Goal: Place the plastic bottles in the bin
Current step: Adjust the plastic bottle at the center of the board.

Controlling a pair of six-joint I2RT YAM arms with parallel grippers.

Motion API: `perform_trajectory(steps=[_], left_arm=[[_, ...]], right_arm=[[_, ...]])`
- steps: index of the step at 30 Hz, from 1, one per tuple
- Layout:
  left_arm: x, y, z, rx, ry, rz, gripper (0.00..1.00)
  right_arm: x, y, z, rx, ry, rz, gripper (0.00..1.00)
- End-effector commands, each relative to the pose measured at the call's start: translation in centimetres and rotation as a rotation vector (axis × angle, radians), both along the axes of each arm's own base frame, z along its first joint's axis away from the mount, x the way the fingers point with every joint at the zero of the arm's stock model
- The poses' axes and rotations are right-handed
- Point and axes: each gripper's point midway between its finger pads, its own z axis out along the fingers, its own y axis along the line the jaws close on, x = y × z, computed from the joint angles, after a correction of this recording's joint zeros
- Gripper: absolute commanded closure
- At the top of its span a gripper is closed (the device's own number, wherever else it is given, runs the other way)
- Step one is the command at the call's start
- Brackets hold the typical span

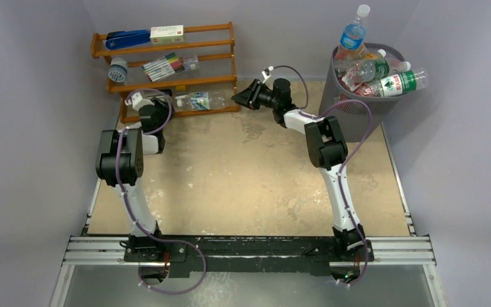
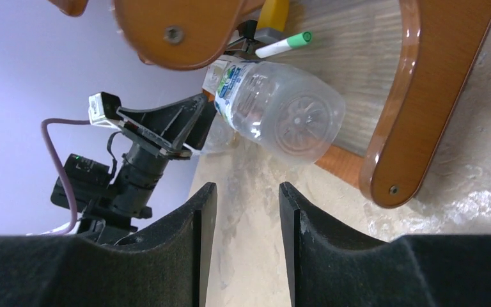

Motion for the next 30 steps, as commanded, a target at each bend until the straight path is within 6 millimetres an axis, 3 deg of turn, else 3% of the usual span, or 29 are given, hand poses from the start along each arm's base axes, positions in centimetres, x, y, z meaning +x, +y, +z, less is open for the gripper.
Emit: perform_trajectory(steps=[1,11,24,30], left_arm=[[2.9,0.0,5.1,-0.056,-0.235,-0.1,0.54],[5.3,-2.8,5.6,-0.185,-0.381,-0.274,0.51],[5.8,-4.4,5.6,-0.256,-0.437,-0.356,0.5],[5.9,-6.9,5.2,-0.284,-0.429,-0.456,0.5]], right_arm=[[1.2,0.8,4.9,0.081,-0.109,0.014,0.57],[2.8,1.2,3.3,0.089,-0.088,0.002,0.57],[4.8,1.7,0.9,0.112,-0.047,-0.027,0.57],[4.7,2.9,0.7,0.134,-0.041,0.005,0.56]])
